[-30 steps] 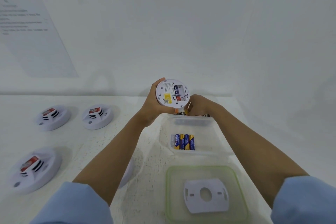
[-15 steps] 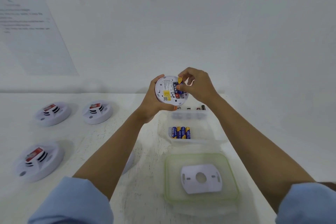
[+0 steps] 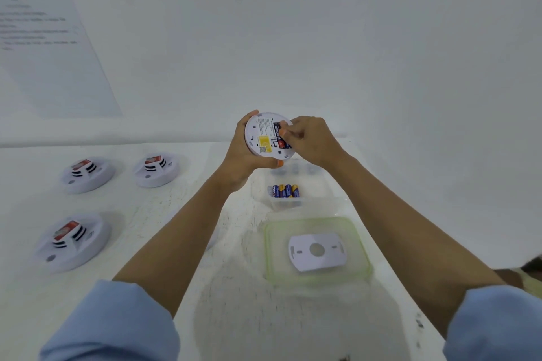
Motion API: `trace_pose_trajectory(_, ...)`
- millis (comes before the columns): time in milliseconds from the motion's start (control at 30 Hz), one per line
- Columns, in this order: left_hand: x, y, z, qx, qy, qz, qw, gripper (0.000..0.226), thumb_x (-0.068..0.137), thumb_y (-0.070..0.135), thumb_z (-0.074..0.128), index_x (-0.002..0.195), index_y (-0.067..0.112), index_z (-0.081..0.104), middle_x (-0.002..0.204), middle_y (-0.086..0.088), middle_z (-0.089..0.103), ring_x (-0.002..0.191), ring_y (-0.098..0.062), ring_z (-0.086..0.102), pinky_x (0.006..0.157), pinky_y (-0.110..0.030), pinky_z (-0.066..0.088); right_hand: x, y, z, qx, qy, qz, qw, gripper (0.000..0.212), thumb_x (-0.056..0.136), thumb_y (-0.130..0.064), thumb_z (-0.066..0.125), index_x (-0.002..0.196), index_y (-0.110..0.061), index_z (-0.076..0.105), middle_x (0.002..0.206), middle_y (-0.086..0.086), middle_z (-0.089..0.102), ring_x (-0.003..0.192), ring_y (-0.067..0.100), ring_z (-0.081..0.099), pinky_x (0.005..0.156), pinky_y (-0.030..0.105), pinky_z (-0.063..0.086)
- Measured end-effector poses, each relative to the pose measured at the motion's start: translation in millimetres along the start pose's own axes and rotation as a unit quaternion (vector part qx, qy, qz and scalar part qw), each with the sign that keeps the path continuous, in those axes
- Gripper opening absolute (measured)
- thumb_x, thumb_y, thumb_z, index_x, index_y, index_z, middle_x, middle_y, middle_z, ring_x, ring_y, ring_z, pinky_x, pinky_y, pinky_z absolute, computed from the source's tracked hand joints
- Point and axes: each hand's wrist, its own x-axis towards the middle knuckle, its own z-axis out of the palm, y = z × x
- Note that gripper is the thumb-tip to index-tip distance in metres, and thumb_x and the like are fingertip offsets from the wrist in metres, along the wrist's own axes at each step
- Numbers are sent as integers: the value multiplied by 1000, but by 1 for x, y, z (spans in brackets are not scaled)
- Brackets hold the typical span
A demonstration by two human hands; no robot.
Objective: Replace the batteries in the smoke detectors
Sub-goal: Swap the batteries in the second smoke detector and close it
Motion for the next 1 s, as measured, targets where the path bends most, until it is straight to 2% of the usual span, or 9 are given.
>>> trace_pose_trajectory(100,-11,3,0,7,-6,-2,1000,110,38,1,81,134,16,29,121,1,50,109,-15,55,76,-30,56,-12,-7,-6,63,-14,41,997,38,96,-29,46,92,0,71,96,18,67,91,30,62,83,44,52)
trace_pose_trajectory(200,-25,5,-2,10,-19,-8,1000,109,42,-8,80,136,11,28,127,-5,48,111,-15,55,76,-28,55,-26,-10,-11,161,-51,69,983,30,93,-23,54,119,-11,63,114,5,66,102,18,62,89,33,52)
trace_pose_trajectory(267,-37,6,-3,16,-11,-20,1000,104,45,-10,76,134,17,30,127,-1,47,111,-12,53,76,-26,55,-39,-10,-18,215,-98,86,968,48,86,-13,63,132,-16,49,113,3,62,98,14,60,85,24,50)
trace_pose_trajectory(333,-50,6,-5,25,-11,-22,999,102,48,-9,75,135,19,30,127,1,47,114,-12,52,77,-24,55,-53,-6,-26,224,-115,97,963,60,78,-6,71,130,-15,44,110,5,60,93,17,59,85,27,50)
trace_pose_trajectory(400,-62,7,-6,25,-10,-27,999,103,49,-11,75,137,17,29,128,1,46,114,-12,51,76,-22,54,-68,-1,-34,179,-131,88,971,53,72,0,74,118,-11,52,102,4,60,90,20,58,87,33,49)
trace_pose_trajectory(467,-73,6,-5,27,-4,-36,999,104,50,-15,76,138,16,28,129,1,45,115,-12,50,76,-21,54,-84,3,-37,104,-211,91,968,44,70,2,74,110,-8,59,96,0,61,88,19,57,86,34,49)
trace_pose_trajectory(567,-86,4,3,37,2,-45,998,103,48,-11,76,135,20,30,127,5,46,114,-10,50,79,-21,54,-107,13,-24,-21,-327,109,938,49,70,-5,76,115,-11,60,109,1,58,95,14,53,89,30,46)
trace_pose_trajectory(767,-106,0,17,32,-7,-52,998,103,48,-8,76,136,18,28,133,-2,44,119,-15,49,81,-24,54,-129,25,-5,-71,-339,121,930,59,70,-15,77,124,-22,52,127,-4,45,120,15,43,101,30,38)
trace_pose_trajectory(1000,-116,4,27,21,-16,-47,999,106,48,-8,77,137,15,25,137,-6,41,123,-19,47,82,-26,53,-130,14,-8,-116,-367,99,918,61,71,-20,76,127,-24,51,129,-5,43,120,14,42,102,31,37)
